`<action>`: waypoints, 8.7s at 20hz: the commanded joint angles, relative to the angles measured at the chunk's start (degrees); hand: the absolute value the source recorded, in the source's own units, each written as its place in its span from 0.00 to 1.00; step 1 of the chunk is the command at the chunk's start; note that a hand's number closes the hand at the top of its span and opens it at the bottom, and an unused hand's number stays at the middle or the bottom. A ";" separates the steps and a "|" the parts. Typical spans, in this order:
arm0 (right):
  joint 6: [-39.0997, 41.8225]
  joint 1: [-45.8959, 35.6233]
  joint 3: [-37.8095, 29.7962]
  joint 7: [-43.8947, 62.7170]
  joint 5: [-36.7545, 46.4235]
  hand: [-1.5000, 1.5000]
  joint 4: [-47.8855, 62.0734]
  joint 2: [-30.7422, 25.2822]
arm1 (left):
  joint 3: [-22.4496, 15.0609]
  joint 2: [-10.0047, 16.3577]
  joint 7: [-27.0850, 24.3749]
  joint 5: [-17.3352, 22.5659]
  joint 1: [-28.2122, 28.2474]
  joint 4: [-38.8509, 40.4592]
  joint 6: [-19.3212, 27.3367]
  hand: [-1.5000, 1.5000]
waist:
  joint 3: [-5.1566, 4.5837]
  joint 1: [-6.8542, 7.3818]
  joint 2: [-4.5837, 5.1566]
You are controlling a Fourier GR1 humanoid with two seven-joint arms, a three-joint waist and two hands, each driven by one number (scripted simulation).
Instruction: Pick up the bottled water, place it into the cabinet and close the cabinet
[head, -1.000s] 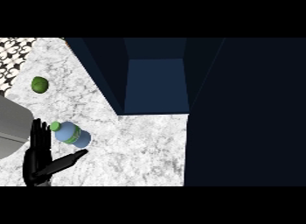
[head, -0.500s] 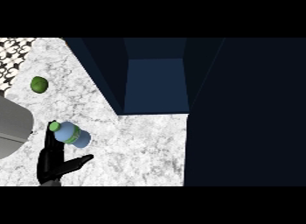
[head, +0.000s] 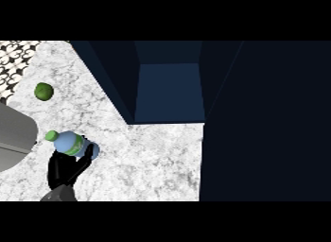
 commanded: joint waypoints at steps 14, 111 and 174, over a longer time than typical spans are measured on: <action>-0.12 1.67 0.80 1.72 -1.79 0.00 -5.37 0.13 | -9.61 -5.51 -6.84 -5.20 -1.91 3.00 -3.96 1.00 | -0.24 0.27 0.00; 9.08 -1.00 -8.93 -0.06 -9.82 0.00 0.43 0.38 | -38.08 -5.74 8.73 19.32 -42.30 6.64 31.91 0.00 | -0.17 0.15 -0.27; 14.29 -10.07 33.97 10.06 7.60 1.00 -5.97 -13.26 | -37.02 29.93 21.14 40.14 33.55 -79.18 7.66 0.00 | -1.00 5.73 -0.28</action>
